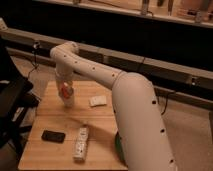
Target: Place the pepper in the ceramic cup
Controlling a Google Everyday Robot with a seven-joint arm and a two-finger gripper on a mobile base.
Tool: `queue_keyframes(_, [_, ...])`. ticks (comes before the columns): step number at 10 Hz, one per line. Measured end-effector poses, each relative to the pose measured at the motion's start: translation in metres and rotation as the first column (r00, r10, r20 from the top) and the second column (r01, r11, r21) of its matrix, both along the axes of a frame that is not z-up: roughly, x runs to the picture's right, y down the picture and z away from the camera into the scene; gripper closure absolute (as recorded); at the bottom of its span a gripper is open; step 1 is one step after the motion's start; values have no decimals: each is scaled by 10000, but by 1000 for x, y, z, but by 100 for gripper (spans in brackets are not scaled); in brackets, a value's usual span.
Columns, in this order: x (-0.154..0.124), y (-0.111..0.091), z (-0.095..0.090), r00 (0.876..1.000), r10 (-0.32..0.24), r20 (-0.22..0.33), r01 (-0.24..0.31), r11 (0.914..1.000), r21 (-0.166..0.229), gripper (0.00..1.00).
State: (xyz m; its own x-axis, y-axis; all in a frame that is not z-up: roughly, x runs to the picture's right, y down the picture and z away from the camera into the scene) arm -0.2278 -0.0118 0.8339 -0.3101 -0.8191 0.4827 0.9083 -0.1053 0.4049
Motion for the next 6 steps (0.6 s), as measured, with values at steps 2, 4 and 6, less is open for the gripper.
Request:
queue_keyframes(2, [8,-7,4,9998,172,-72,-171,9998,140,20])
queue_keyframes(4, [9,-9,4,9997,225,-65,-224,9996,198,20])
queue_keyframes(6, [6,-13,2,9997,255,-19,-254,9993,273,20])
